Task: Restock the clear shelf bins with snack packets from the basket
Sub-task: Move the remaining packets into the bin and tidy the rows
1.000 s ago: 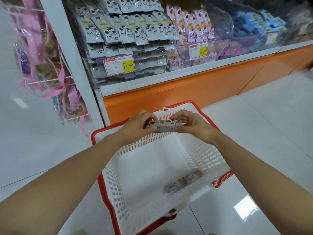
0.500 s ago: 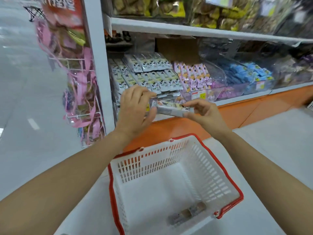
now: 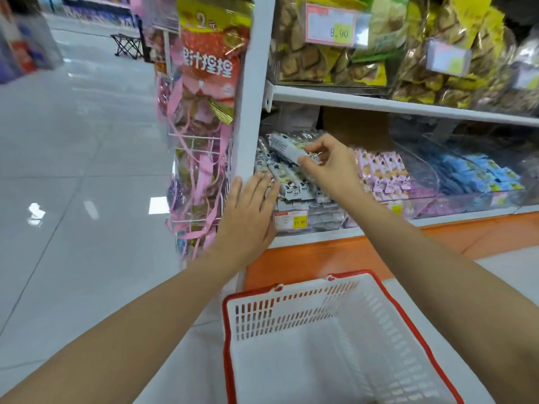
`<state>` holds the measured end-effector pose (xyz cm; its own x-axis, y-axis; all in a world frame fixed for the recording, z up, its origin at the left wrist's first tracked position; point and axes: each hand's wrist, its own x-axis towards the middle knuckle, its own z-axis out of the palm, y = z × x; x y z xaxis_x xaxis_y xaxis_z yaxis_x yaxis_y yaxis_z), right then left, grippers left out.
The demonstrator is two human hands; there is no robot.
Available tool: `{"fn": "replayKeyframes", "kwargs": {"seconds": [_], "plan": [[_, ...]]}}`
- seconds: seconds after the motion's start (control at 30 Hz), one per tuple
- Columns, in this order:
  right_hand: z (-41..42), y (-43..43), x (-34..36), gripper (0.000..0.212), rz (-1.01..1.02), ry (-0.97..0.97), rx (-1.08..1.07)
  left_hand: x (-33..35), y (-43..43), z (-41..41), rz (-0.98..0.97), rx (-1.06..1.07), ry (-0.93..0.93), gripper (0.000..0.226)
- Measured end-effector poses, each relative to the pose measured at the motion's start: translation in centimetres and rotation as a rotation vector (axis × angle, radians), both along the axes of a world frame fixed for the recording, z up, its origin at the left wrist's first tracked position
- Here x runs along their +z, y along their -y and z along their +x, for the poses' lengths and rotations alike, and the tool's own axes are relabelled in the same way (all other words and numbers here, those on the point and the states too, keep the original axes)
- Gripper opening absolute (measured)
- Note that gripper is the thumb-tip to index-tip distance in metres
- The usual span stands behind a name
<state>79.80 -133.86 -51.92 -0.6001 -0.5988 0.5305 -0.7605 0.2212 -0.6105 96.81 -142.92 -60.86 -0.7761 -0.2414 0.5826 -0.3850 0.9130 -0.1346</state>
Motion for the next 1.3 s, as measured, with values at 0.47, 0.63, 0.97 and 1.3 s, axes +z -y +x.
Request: {"fn": "replayKeyframes", "kwargs": {"seconds": [0.47, 0.63, 0.97, 1.3], "plan": [[-0.3, 6.9, -0.4, 0.022, 0.255, -0.229, -0.060, -0.4, 1.0, 0.3, 0.036, -0.075, -0.018, 0.065], [-0.2, 5.7, -0.5, 0.028, 0.290, -0.248, -0.003, -0.3, 0.5, 0.2, 0.045, -0.061, -0.015, 0.067], [0.2, -4.8, -2.1, 0.010, 0.033, -0.060, 0.193, -1.7, -4.2, -1.8, 0.078, -0.274, -0.164, 0.045], [-3.7, -16.4, -16.4, 0.008, 0.407, 0.291, 0.096, -10.9, -8.1, -4.2, 0.228, -0.327, 0.428, 0.051]]}}
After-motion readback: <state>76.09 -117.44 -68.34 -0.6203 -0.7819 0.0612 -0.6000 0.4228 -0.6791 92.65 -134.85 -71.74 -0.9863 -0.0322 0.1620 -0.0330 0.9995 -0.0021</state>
